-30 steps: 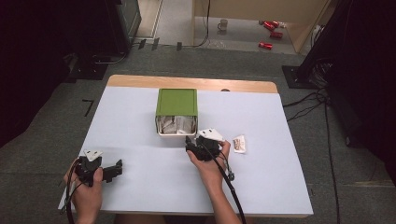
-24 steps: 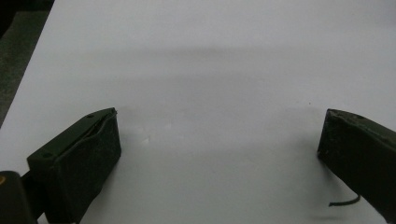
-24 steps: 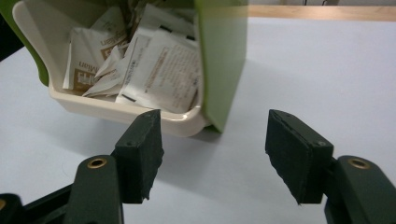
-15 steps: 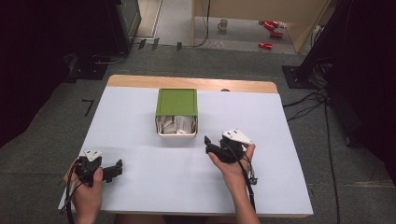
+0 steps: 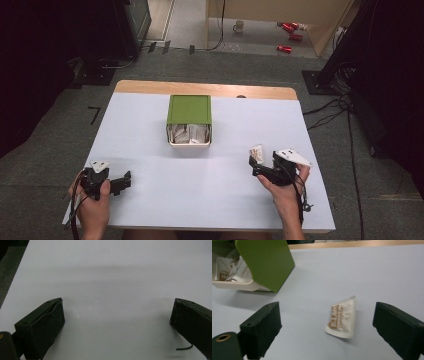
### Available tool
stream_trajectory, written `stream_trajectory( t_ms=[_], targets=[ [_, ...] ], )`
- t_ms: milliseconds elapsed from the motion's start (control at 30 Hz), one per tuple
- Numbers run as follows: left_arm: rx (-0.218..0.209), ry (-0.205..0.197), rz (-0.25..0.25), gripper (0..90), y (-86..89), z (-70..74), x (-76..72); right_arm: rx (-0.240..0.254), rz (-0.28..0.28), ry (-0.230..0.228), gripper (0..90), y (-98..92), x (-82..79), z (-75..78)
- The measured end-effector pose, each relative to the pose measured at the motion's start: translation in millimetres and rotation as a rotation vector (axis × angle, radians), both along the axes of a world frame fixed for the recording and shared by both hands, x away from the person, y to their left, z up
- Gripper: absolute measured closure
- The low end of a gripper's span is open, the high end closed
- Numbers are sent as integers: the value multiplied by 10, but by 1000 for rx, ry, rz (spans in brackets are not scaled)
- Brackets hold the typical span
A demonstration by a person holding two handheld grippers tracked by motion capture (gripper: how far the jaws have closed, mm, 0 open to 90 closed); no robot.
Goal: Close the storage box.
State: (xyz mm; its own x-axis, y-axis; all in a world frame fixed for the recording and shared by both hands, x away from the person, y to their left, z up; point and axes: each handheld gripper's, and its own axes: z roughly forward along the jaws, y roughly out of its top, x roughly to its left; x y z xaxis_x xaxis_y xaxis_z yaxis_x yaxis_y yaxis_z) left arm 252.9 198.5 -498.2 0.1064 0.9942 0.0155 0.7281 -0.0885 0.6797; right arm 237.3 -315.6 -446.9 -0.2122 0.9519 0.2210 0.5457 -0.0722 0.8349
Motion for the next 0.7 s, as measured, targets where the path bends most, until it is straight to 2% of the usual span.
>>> stream_trajectory(
  t_ms=[200, 500, 700],
  targets=[
    [0, -1, 0, 0, 0, 0, 0, 0, -14, 28, 2, -273, -123, -83],
    [-1, -1, 0, 0, -1, -1, -1, -14, -84, 58, 1, -650, -340, -253],
    [-1, -3, 1, 0, -2, -2, -2, -48, -120, 93, 1, -844, -442, -363]
  ],
)
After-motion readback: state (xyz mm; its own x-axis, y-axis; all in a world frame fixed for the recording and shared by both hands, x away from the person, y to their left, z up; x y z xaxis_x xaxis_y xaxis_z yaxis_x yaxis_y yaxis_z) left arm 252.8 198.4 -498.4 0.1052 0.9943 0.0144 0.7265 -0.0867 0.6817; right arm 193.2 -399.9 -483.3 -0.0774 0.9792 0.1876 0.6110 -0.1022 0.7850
